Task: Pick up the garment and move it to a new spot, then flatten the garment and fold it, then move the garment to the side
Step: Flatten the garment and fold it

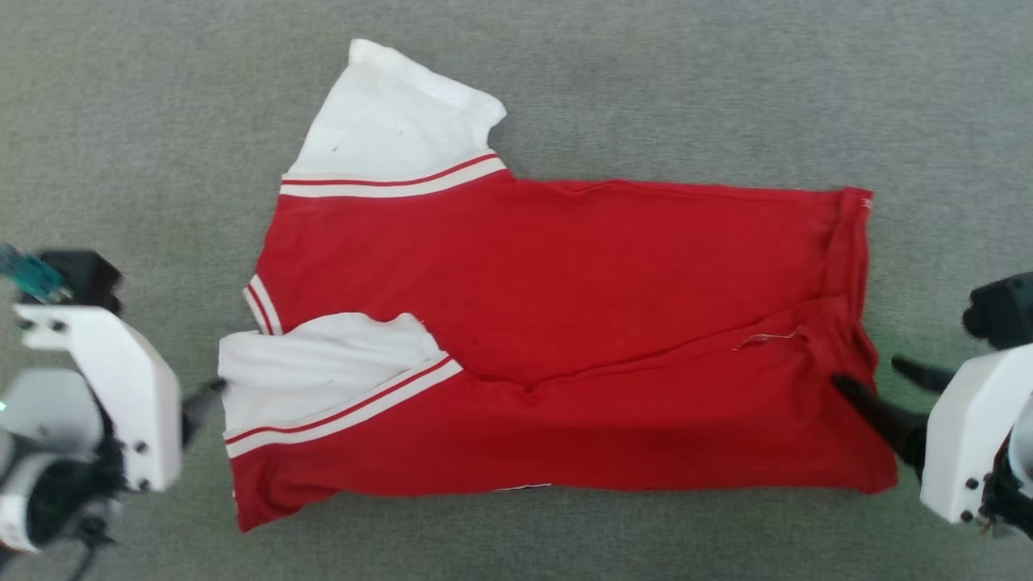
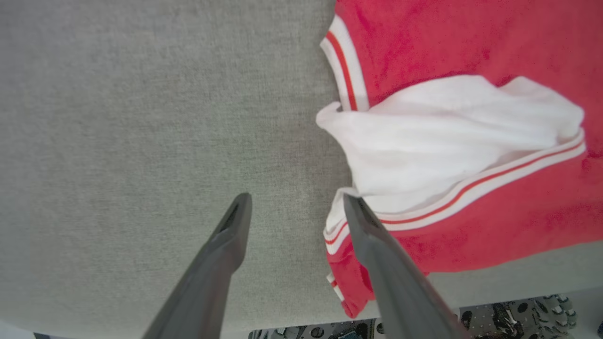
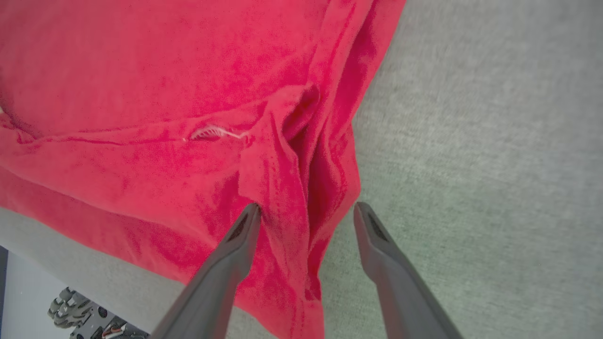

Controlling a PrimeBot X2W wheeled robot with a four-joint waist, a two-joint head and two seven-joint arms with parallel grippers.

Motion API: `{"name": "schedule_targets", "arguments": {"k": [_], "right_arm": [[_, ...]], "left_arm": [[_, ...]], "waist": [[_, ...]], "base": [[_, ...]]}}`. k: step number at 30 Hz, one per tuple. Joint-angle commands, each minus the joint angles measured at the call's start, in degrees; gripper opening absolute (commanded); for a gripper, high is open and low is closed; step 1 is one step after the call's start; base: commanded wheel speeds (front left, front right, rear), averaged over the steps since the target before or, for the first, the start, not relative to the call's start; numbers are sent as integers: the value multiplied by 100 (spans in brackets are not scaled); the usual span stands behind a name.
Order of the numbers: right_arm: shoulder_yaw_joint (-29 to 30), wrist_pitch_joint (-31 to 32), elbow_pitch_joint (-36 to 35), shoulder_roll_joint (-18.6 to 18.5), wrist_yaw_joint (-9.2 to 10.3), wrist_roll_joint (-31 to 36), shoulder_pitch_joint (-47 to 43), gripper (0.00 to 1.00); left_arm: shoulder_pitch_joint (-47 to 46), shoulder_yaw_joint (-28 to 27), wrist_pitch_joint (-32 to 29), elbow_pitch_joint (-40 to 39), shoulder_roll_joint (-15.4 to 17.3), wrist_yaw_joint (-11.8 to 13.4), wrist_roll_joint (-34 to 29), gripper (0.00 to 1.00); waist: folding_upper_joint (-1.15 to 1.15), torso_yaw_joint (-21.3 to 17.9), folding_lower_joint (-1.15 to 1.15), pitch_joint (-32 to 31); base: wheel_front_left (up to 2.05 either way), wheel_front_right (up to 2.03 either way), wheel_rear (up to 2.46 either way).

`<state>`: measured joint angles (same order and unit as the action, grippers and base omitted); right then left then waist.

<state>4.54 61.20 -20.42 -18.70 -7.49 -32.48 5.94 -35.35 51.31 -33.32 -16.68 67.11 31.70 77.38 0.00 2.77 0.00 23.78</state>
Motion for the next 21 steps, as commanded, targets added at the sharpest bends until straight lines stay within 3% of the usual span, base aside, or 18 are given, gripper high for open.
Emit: {"name": "schedule_targets", "arguments": {"k": [1,5,10,21], "right_arm": [[28,-183,-101,28,0,64,95,100],[13,-646,-257,128,0,137,171,100],[-31,-1564,-340,336,0,325,350,100],[-265,-3342,-107,794,0,841,655,100]], "left_arm": [[-160,-77,-63,-35,100,-17,-82,100],[-483,-181,-238,-33,276,-118,-227,100],[-1143,-275,-360,432,83,-592,-615,100],[-2580,10,-246,2775,-1269,-1989,-1540,100]], "waist": [[0,-104,0,-51],[0,-258,0,-120],[0,-550,0,-255],[0,-1239,0,-385]], "base": [[0,0,0],[0,0,0],[0,0,0],[0,0,0]]}}
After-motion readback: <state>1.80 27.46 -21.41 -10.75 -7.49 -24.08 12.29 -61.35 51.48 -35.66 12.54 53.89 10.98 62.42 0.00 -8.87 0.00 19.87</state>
